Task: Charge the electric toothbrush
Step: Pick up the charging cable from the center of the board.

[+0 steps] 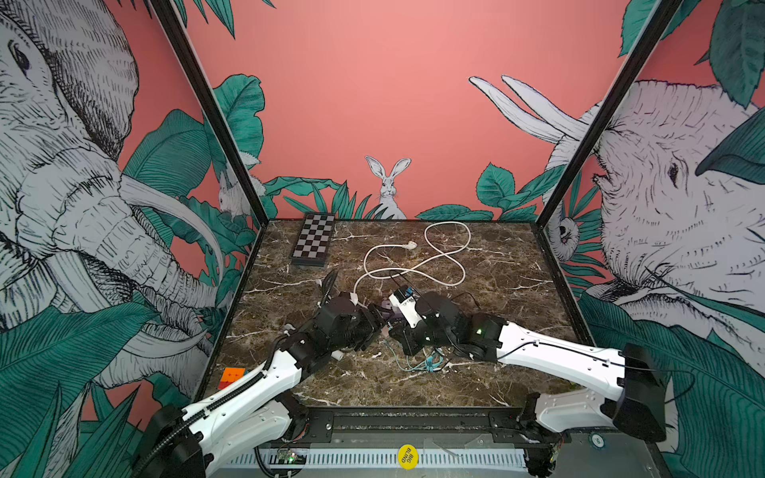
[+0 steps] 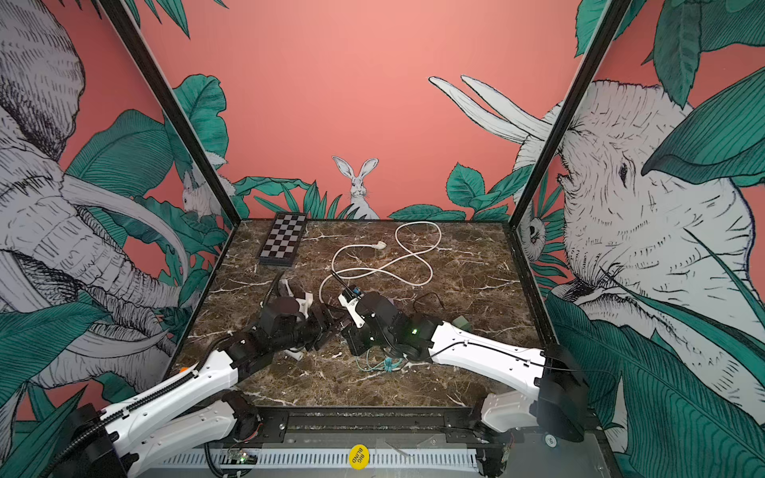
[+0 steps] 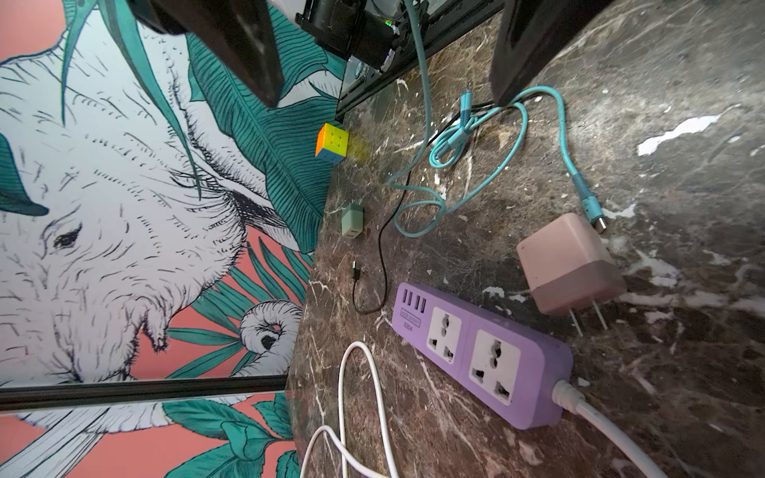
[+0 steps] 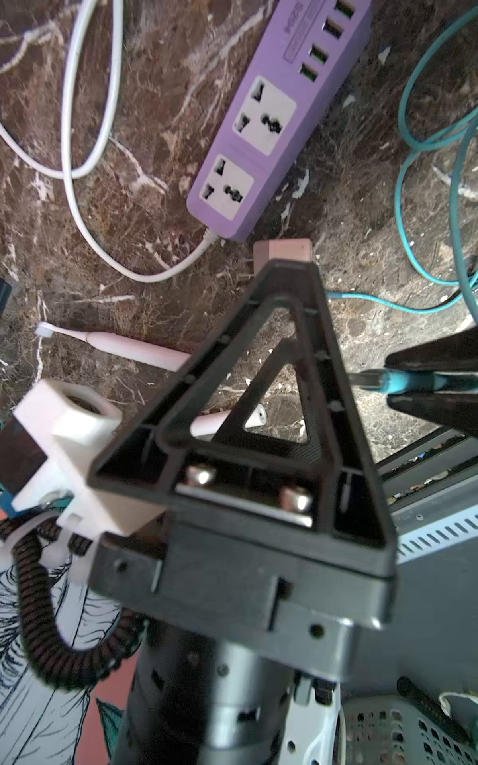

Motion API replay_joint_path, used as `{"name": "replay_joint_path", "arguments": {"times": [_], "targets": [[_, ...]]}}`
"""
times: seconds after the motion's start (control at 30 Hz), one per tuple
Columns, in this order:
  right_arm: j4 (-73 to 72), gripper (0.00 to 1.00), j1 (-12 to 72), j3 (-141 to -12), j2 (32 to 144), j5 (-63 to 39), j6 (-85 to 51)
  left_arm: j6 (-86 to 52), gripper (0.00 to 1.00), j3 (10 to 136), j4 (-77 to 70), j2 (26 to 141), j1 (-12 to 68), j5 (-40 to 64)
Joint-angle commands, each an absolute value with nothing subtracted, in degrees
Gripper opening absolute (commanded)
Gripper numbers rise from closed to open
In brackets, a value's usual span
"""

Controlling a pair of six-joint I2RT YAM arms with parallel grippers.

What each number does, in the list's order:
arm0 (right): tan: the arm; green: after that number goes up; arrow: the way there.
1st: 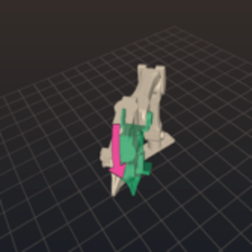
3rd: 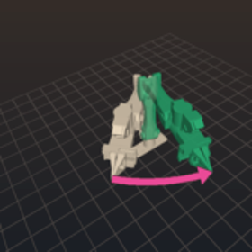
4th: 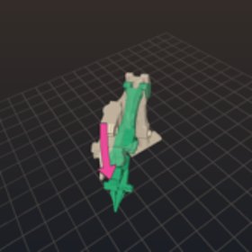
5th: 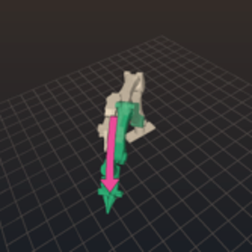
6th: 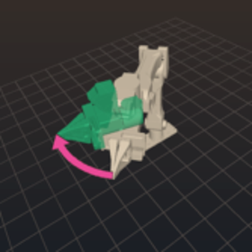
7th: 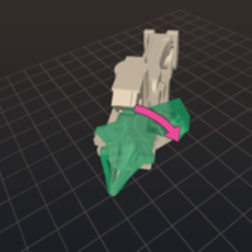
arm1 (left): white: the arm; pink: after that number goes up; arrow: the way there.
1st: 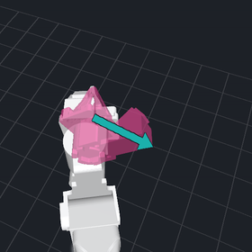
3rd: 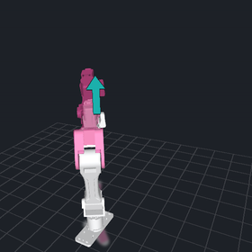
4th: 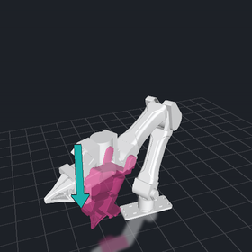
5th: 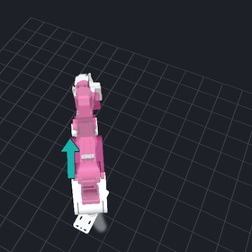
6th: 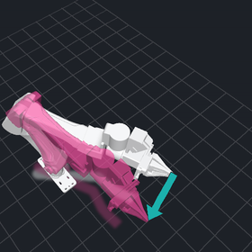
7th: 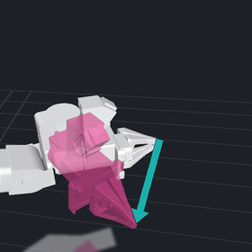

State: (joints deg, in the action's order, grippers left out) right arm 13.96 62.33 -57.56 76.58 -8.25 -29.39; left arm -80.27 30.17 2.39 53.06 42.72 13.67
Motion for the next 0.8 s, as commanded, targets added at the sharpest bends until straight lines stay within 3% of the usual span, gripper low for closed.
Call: {"name": "replay_joint_path", "arguments": {"times": [0.0, 0.77], "targets": [[10.3, 0.00, 62.0, -56.9, 77.8, -11.2, -30.4, -82.5, 0.80, 28.8, -1.7, 51.4, 43.0, 11.5], [8.7, 0.00, 59.2, -56.8, 81.8, -14.9, -34.1, -78.1, 0.45, 31.4, 1.0, 53.1, 43.2, 13.4]]}}
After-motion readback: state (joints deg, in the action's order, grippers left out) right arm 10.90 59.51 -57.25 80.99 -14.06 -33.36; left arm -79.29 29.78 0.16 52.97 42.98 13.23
